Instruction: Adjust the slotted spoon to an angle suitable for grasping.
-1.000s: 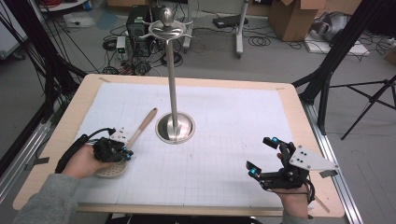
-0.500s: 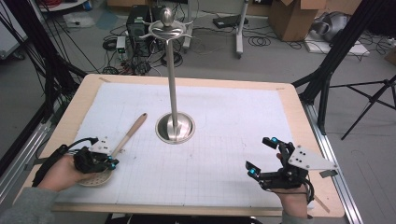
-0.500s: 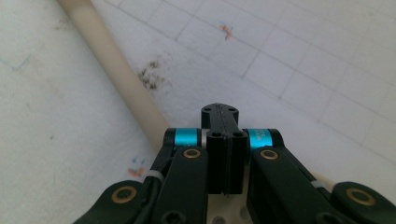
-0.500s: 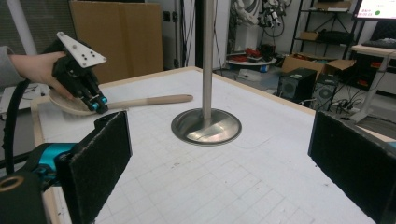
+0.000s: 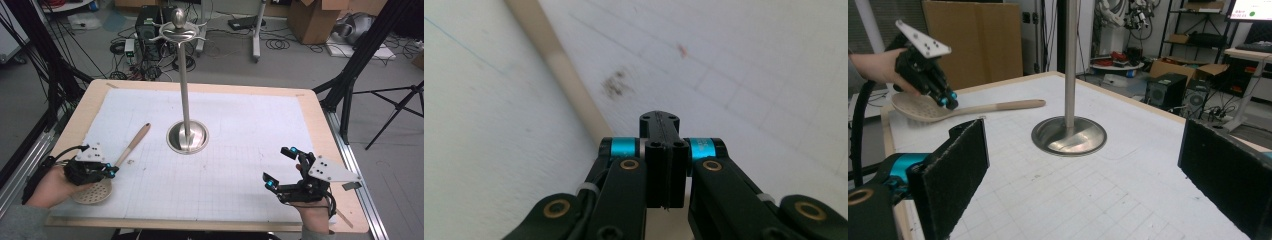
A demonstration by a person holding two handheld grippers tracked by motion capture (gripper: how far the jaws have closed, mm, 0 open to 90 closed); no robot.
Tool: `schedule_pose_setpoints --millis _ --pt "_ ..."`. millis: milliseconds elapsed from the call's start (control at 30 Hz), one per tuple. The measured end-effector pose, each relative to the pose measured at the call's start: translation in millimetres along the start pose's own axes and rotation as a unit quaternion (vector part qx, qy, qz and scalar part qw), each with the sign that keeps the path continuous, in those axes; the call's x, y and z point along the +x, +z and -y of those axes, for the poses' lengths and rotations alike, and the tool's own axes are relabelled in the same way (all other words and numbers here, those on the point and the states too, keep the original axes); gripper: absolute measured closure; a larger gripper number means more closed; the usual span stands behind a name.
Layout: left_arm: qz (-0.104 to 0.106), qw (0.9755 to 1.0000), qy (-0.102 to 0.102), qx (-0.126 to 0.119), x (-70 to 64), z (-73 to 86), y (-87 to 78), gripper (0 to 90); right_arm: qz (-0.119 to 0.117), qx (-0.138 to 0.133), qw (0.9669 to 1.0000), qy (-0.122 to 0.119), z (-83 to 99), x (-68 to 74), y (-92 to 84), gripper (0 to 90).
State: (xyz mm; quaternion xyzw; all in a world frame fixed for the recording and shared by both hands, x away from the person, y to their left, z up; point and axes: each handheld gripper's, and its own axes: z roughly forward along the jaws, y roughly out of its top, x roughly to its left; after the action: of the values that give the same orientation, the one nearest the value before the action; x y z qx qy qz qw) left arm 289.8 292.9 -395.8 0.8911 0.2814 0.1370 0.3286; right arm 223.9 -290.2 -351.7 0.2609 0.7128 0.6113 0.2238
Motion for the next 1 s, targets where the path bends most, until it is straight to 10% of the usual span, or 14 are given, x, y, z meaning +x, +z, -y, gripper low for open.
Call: schedule_pose_setpoints --millis 333,1000 --pt "-0.036 0.9966 -0.067 -0.031 26.8 -11.2 12.0 89.5 -0.002 -0.001 1.0 0.002 -0.1 -0.6 -1.7 4.8" --pt "-0.047 0.9943 -0.094 0.013 45.2 -11.7 48.3 89.5 0.003 -0.008 0.9999 0.007 0.0 -3.4 -6.7 4.8"
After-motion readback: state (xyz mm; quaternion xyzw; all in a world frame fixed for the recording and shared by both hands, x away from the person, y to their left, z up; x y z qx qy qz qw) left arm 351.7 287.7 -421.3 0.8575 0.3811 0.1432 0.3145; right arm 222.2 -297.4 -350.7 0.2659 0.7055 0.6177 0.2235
